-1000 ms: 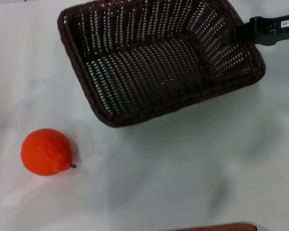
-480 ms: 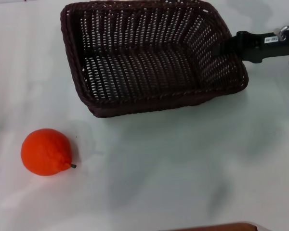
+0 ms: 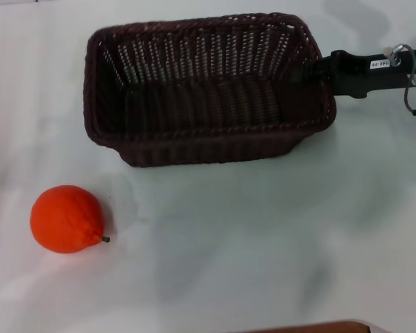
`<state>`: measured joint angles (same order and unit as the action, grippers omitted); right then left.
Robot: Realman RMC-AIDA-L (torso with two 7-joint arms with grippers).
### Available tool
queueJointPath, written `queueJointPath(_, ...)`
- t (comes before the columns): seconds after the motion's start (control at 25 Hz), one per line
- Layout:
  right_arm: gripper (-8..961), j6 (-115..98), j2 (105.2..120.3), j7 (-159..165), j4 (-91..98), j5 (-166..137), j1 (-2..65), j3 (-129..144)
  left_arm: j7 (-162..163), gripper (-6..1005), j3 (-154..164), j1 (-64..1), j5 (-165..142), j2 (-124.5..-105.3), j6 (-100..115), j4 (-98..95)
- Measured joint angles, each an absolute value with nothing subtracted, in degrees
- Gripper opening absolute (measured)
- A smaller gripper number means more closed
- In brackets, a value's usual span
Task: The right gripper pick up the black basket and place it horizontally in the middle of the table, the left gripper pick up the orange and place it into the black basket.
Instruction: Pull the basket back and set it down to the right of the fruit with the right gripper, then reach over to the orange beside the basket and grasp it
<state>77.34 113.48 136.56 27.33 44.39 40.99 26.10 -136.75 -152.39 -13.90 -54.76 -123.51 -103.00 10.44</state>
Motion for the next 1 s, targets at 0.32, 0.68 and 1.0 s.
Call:
queueJointPath(0.32, 564, 77.24, 114.05, 136.01, 27.58, 45.12, 39.94, 25.24, -136.75, 865, -152.4, -13.64, -54.75, -123.48, -103.01, 10.46)
queueJointPath(0.68, 773, 75.43, 112.72, 133.91, 28.82, 53.3, 37.66, 25.06, -135.49, 857, -151.31, -12.23, -54.74, -123.48, -103.43, 10.53)
queueJointPath(1.0, 775, 69.57, 114.2, 116.97, 29.25, 78.6, 35.6, 24.04, -135.58, 849, -137.8, -6.61, -58.44, -121.7, -100.36, 13.28)
